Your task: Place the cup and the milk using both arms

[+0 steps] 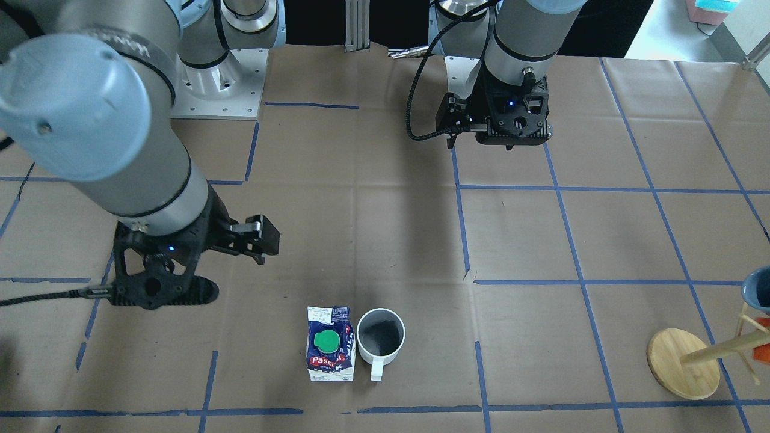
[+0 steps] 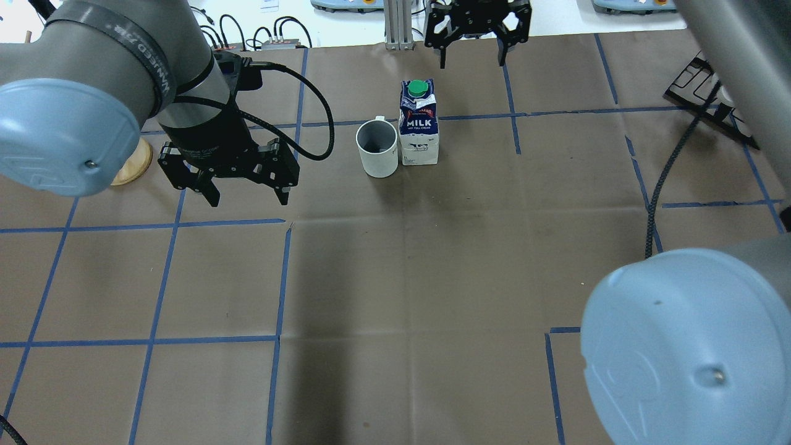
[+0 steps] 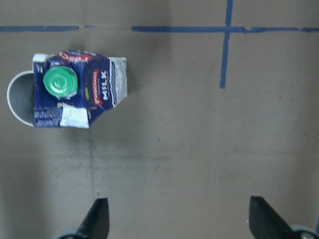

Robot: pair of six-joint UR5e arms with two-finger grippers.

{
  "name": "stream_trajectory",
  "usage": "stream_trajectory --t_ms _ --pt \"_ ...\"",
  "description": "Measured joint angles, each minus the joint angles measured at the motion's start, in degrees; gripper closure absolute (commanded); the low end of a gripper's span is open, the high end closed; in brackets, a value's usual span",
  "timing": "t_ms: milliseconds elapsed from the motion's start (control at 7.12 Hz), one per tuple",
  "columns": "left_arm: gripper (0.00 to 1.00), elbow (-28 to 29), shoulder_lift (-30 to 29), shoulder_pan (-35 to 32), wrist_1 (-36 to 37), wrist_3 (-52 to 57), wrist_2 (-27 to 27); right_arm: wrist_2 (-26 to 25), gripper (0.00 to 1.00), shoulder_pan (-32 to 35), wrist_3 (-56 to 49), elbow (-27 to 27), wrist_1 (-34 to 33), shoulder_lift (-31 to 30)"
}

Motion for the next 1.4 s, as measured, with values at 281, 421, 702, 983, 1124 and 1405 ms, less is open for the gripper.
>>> stream_trajectory --t_ms 281,421,702,983,1124,1405 --pt "0.00 0.0 0.1 0.0 0.0 0.0 0.0 -1.8 0.00 -2.7 -1.4 13.1 0.1 -10.8" --pt "0.00 0.0 0.2 0.0 0.0 0.0 0.0 -2.1 0.00 -4.3 -1.7 21.1 -3.1 -16.7" --pt "0.00 -0.1 0.6 -0.1 -0.1 0.0 0.0 -1.8 0.00 -5.9 -1.0 33.7 -9.5 -25.3" --pt "0.00 -0.1 1.3 0.0 -0.1 -0.3 0.0 -1.5 0.00 -5.9 -0.4 38.5 -14.2 -28.8" --pt "0.00 -0.2 1.6 0.1 -0.1 -0.5 0.0 -1.4 0.00 -5.8 -0.3 39.0 -14.9 -29.3" --pt "0.00 -0.1 1.8 0.1 -0.1 -0.4 0.1 -1.3 0.00 -5.8 -0.3 39.2 -15.4 -29.5"
